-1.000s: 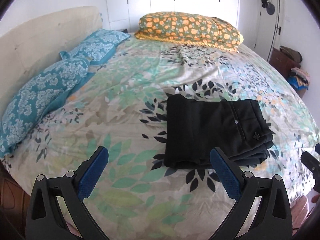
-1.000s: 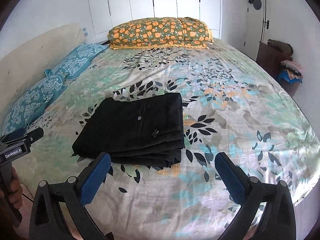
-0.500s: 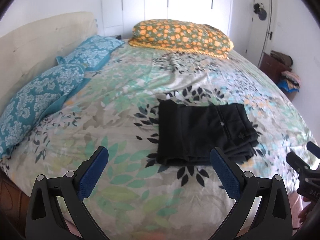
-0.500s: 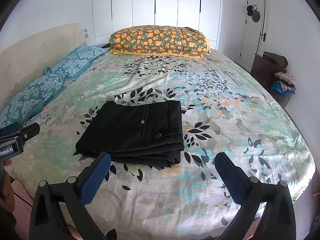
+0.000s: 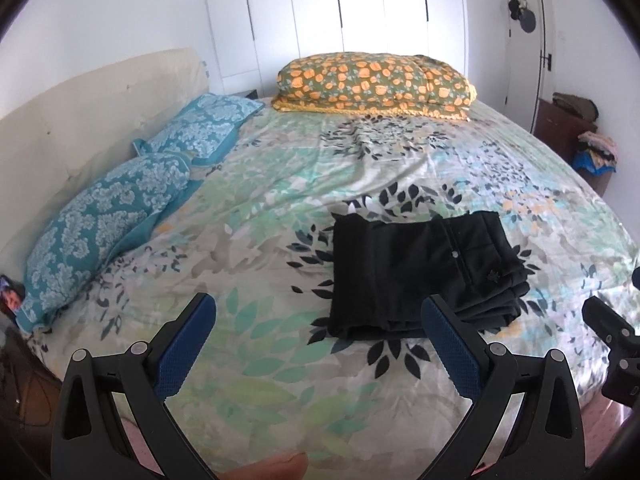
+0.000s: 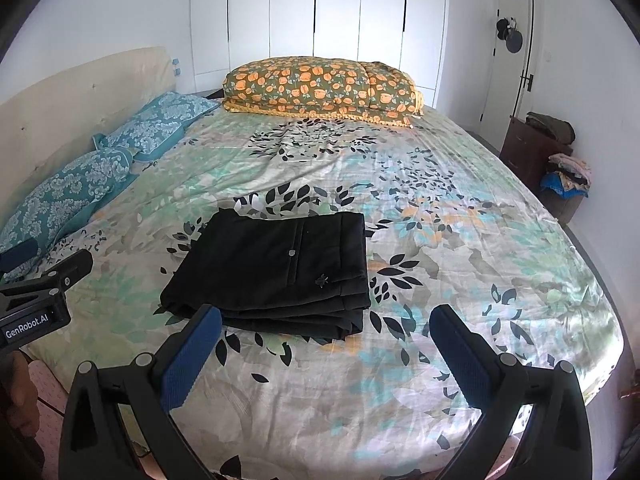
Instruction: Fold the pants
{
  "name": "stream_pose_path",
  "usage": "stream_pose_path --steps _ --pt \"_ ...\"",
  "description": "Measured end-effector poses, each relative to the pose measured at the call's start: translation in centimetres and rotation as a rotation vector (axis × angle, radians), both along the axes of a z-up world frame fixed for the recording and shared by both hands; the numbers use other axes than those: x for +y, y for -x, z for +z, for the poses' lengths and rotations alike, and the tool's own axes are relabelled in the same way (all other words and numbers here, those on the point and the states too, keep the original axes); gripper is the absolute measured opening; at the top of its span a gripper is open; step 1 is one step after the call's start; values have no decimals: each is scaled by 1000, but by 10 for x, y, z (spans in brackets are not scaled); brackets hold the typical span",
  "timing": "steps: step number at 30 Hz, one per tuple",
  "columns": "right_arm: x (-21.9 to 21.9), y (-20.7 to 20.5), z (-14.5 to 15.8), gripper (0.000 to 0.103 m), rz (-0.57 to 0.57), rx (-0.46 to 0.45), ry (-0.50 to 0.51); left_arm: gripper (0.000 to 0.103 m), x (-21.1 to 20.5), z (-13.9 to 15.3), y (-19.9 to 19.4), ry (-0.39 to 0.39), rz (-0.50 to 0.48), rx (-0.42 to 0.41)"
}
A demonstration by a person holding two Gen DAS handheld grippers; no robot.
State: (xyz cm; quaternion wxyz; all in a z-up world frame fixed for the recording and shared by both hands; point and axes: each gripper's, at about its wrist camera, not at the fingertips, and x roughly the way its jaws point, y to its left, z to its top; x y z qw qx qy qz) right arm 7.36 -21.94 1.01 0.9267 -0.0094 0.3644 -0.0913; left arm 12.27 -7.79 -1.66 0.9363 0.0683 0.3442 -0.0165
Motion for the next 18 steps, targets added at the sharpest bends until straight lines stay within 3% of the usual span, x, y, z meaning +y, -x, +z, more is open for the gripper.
stream_pose_path --steps 7,18 --pt "4 -1 0 103 9 8 22 103 0 -7 4 69 -47 30" --pt "8 0 1 103 19 6 39 102 -3 -16 4 93 -67 102"
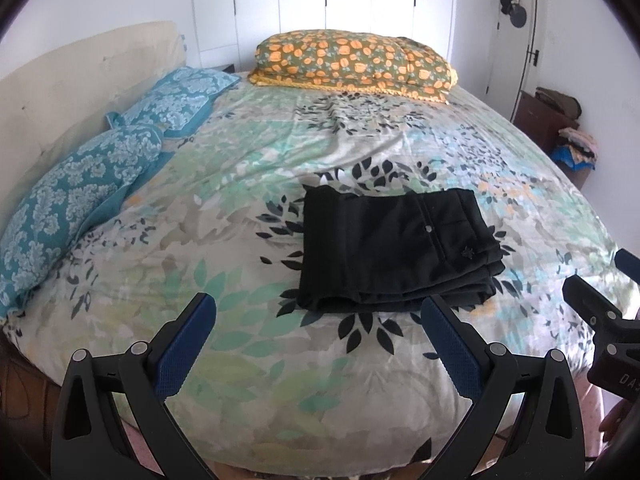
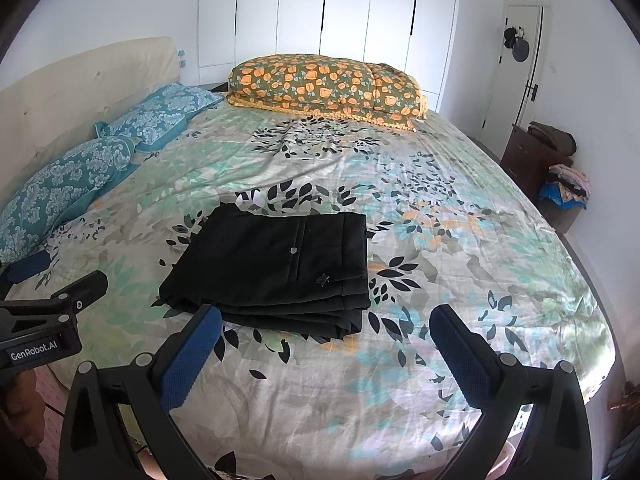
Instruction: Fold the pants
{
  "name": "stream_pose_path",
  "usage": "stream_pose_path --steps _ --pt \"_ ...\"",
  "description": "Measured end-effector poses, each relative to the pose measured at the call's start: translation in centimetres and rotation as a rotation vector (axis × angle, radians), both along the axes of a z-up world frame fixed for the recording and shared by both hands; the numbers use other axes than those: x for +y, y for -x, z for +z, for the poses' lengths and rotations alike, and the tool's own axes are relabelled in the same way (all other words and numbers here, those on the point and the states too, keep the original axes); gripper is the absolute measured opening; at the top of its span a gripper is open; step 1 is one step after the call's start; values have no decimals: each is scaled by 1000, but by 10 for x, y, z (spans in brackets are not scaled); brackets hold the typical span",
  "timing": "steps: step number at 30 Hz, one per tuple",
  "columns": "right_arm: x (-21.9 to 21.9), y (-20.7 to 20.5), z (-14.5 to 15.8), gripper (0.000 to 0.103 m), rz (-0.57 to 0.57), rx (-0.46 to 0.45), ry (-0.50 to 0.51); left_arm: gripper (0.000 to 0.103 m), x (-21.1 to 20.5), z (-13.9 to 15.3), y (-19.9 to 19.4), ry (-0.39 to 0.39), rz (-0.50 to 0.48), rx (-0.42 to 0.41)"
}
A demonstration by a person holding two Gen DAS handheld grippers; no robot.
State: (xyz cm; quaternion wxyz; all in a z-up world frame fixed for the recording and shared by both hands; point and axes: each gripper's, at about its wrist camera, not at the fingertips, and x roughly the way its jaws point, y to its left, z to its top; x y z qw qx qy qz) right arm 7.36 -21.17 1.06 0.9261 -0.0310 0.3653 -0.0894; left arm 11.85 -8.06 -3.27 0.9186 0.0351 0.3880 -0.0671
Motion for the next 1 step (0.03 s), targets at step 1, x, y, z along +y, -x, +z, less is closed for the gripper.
stream_pose_path --steps 1 --pt "0 0 0 103 -1 0 -1 102 -1 1 1 -3 -3 -3"
